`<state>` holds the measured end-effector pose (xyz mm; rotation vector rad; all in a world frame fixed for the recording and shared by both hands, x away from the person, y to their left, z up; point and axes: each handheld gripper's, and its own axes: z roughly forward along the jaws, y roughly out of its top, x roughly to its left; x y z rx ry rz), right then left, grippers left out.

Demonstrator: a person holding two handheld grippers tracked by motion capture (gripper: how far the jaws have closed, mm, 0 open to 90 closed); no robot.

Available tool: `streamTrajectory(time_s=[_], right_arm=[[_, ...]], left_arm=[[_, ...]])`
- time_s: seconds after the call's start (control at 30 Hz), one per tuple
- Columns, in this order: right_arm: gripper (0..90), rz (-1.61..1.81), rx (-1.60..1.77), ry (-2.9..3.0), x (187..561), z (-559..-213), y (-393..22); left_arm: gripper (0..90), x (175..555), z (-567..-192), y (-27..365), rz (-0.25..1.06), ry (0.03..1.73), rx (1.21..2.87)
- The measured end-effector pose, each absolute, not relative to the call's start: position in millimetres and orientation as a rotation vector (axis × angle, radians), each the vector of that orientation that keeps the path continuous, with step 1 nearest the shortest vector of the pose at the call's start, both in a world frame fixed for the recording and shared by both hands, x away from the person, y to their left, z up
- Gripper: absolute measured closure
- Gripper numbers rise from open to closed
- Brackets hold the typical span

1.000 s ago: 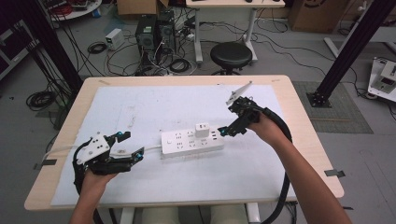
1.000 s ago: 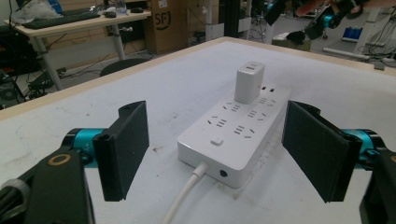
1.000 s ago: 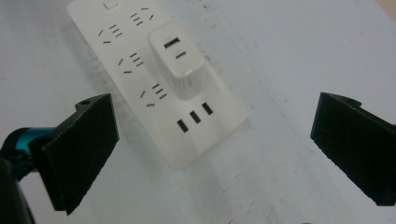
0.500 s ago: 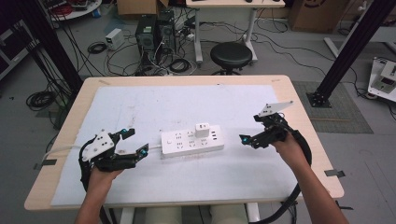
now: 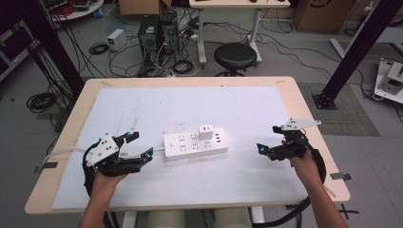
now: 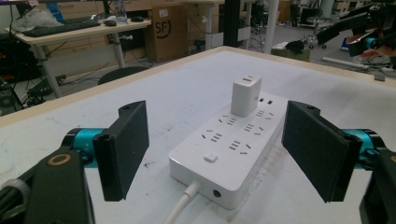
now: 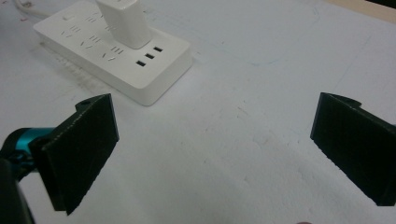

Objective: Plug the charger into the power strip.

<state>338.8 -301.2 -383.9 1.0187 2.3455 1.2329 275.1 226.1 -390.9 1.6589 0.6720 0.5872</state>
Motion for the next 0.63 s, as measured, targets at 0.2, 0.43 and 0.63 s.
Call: streamTrajectory(time_s=[0.2,0.43,0.63], right_arm=[[0.8,1.246,1.032,2.315,333.2,-394.4,-308.5],[0.7,1.254,1.046,2.304,330.6,-398.3,-311.0],[0.7,1.267,1.058,2.290,328.9,-401.5,-312.3]], left_arm=[[23.2,276.2,-391.6,222.5,0.583,0.667,1.659],[23.2,278.2,-391.7,219.8,0.583,0.661,1.661],[23.2,277.4,-389.7,220.9,0.587,0.661,1.657]])
